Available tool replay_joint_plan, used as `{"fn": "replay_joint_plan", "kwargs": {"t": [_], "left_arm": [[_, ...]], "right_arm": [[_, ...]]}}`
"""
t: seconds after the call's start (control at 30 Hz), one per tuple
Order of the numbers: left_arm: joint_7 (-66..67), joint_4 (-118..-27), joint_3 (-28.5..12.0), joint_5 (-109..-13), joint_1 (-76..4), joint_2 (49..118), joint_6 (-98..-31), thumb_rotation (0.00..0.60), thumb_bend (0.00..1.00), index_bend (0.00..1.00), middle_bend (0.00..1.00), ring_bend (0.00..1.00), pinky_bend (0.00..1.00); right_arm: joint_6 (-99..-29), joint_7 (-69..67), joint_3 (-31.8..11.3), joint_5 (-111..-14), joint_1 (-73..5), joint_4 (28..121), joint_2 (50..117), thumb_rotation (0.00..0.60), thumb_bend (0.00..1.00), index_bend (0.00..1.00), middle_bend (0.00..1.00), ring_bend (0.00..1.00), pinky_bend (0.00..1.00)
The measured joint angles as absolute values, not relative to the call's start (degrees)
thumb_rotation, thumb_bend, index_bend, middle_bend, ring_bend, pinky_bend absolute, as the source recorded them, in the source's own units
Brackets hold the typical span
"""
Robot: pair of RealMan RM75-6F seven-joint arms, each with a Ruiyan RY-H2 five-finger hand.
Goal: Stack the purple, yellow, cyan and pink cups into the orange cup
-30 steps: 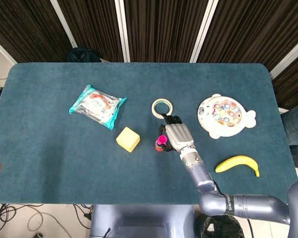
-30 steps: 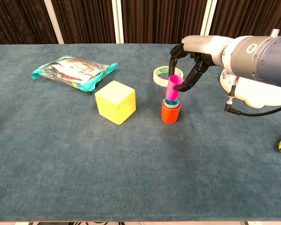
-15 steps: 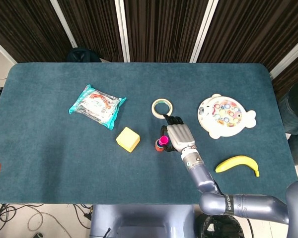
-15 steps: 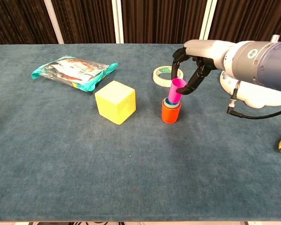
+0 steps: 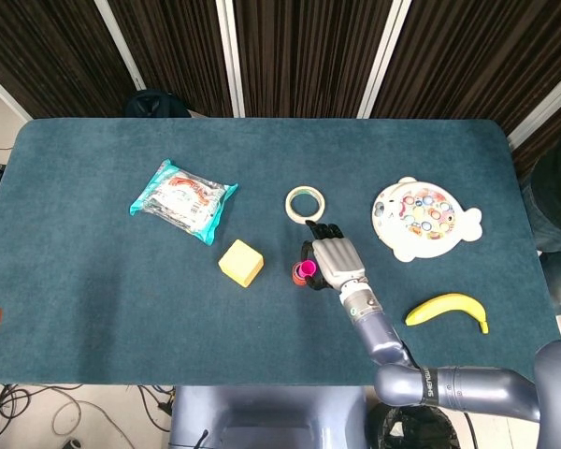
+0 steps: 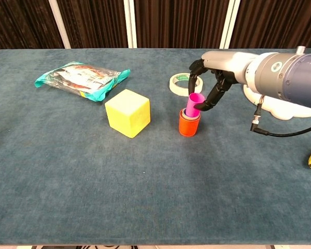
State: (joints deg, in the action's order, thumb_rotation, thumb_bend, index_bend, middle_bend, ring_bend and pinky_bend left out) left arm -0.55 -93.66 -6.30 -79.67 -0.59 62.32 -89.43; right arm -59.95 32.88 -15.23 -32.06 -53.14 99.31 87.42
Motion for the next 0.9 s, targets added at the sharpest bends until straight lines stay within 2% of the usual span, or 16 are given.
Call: {"fn": "replay_joint_plan", "kwargs": {"t": [0.1,0.27,0.63,0.77,0.9], "left_arm": [[-0.6,-93.6,-6.3,-79.6,-0.6,62.3,-89.4,0.6,0.27,0.03,0.03,0.0,0.0],[-0.6,-93.5,-6.3,-79.6,-0.6,62.3,-89.4,0.6,0.27,0.03,0.03,0.0,0.0],[-0.5,-93.5,-6.3,-79.8,-0.7,62.4,-89.4,0.6,0.27,0.03,0.03,0.0,0.0],[-0.6,-93.6,-6.3,-79.9,-0.6,62.3,-89.5,0.6,0.27,0.03,0.03,0.0,0.0],[-0.6,-93.8,-6.2,-80.2,-0.6,62.3,-89.6,0.6,0.27,0.03,0.03,0.0,0.0]], "right_arm": [[-59.7,32.9,-15.1,-31.9,-53.3,99.2,87.5,0.6,0.4,0.17,0.0,0.08,0.07],[-59.1,33.4,-14.6,-31.7,-53.7,99.4,87.1,0.6,0.4,0.07,0.0,0.08,0.07],[-63.1,32.0,-14.7,-36.3,-51.8,103.1,83.7,0.6,0.4,0.06,0.0,0.05,0.04],[-67.9,31.0,-13.8,-41.9,-49.0,106.1,81.0,0.6,0.4,0.06,0.0,0.05,0.02],[-74.7,27.9,-11.0,-50.0,-43.0,110.3,76.7,0.6,0.4,0.06,0.0,0.05,0.02]]}}
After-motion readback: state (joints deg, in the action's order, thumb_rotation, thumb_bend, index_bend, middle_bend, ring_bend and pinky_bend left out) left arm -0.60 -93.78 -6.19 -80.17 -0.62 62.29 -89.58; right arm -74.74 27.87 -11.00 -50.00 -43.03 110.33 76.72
